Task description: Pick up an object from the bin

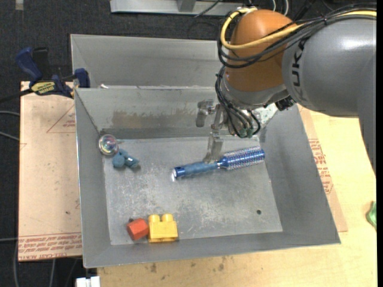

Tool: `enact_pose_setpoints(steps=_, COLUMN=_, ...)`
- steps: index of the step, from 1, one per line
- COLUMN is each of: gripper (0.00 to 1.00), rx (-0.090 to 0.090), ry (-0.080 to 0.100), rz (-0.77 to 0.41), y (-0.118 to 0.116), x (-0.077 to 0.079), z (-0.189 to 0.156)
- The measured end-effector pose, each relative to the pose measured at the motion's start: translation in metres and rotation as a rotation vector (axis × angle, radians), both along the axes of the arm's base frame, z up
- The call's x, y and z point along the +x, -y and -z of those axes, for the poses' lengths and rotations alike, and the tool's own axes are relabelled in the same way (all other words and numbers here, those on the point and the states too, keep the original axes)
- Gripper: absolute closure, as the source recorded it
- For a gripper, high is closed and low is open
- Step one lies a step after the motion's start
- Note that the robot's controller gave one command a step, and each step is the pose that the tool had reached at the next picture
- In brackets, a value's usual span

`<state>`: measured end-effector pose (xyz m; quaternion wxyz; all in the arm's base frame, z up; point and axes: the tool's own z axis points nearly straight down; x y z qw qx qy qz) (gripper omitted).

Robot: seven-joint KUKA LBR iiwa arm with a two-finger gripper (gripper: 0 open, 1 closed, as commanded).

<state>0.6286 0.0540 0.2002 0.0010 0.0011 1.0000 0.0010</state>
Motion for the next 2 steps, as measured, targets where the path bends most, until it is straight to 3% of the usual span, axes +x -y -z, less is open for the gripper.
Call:
enact_pose_setpoints(steps=1, gripper=0.0, rx=0.0, ry=-0.009, rz=0.06, y=-0.003, x=-0.0594, z=0.1348)
enact_pose_setpoints(steps=2, gripper=1.0, rx=0.0, ry=-0.001, rz=0.061, y=-0.0028, x=-0.056, z=0.1297)
